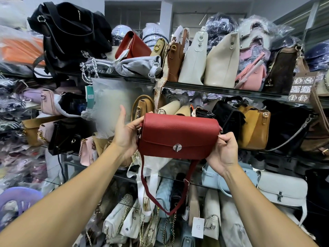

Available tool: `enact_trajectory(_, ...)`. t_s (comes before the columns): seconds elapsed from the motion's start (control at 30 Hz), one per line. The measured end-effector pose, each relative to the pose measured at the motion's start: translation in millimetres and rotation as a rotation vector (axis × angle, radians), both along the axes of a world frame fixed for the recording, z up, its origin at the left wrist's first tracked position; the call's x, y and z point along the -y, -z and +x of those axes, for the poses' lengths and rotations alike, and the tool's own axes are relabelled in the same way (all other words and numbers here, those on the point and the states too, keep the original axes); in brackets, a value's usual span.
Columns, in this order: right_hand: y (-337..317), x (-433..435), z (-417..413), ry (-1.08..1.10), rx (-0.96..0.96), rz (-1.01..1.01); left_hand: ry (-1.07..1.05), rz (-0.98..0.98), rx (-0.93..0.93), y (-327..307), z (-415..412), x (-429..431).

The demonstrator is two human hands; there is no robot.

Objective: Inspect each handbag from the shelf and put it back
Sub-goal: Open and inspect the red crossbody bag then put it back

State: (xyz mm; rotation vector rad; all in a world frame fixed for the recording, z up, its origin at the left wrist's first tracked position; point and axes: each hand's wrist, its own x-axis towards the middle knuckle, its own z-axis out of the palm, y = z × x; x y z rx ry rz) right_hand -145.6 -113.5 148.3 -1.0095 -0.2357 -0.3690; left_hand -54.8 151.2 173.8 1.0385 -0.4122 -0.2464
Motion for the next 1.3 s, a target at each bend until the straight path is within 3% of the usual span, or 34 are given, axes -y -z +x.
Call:
enact_trajectory(0.13, -5, -8, -9, 0.017, 0.002, -0.046, -0.065, 0.006, 0.011, 1, 1, -1)
enact_trajectory(0.43, -26, -27, -18, 0.117, 0.067, -0.354, -0.089, -0.133, -0.066, 5, 13, -8)
enact_trajectory(0.73, -21, -38, -23, 0.174, 0.104, -0.443, -0.105, -0.104, -0.089, 3, 11, -8)
enact_trajectory(1.07, -31, -50, -19, 0.263, 0.054, -0.401, -0.055, -0.117, -0.15, 10, 24, -13)
enact_trajectory(1.3, -49, -57, -10, 0.399, -0.003, -0.341, 0.04, 0.017, -0.127, 10, 16, -6)
